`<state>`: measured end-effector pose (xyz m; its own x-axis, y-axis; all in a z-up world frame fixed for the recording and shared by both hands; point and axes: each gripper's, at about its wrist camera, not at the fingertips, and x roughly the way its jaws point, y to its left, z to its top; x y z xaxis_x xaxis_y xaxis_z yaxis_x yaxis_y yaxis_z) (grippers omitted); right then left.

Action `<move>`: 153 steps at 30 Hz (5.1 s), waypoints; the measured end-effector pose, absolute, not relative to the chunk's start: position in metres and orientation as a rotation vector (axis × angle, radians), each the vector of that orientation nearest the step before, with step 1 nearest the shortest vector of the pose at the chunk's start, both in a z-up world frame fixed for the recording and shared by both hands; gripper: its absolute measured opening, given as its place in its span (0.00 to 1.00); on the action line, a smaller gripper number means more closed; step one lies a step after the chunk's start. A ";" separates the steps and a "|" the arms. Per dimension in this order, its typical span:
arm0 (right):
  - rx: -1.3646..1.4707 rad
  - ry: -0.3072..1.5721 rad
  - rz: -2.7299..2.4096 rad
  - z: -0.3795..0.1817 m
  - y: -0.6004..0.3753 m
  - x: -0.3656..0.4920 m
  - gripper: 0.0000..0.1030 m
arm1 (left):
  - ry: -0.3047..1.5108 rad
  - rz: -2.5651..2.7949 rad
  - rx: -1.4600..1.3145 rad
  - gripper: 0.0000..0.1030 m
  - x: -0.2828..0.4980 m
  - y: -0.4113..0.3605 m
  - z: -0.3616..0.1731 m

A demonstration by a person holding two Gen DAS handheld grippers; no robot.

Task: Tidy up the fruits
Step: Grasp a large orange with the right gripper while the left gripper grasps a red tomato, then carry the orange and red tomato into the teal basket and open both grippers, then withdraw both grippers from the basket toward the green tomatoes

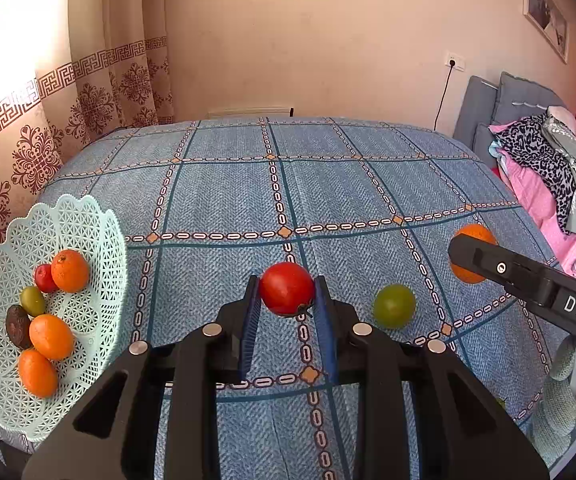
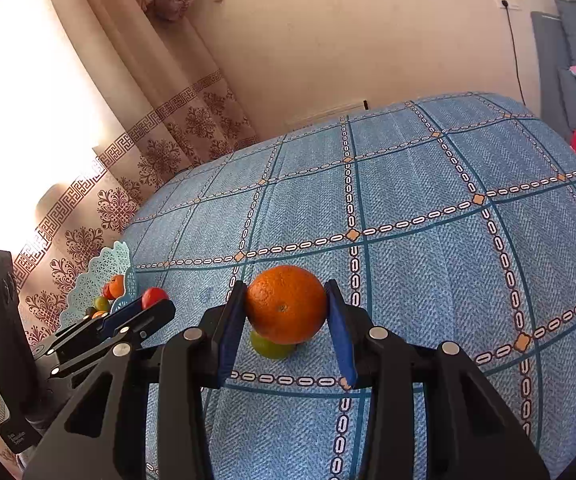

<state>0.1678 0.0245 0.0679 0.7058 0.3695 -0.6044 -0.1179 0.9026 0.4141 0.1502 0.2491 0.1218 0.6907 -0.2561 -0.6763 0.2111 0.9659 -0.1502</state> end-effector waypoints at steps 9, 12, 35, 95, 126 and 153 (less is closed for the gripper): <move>0.346 0.701 0.324 0.080 0.036 0.156 0.39 | 0.679 -0.238 -0.097 0.26 0.131 0.275 0.153; 0.346 0.690 0.335 0.083 0.039 0.153 0.39 | 0.651 -0.221 -0.111 0.26 0.122 0.288 0.161; 0.250 0.641 0.457 0.120 0.101 0.131 0.39 | 0.562 0.033 -0.217 0.26 0.086 0.427 0.170; 0.126 0.747 0.619 0.094 0.253 0.150 0.42 | 0.618 0.087 -0.376 0.87 0.097 0.479 0.141; 0.212 0.738 0.454 0.085 0.154 0.136 0.56 | 0.608 -0.001 -0.310 0.96 0.090 0.436 0.153; 0.114 0.701 0.281 0.071 0.067 0.088 0.56 | 0.638 -0.085 -0.229 0.96 0.089 0.379 0.149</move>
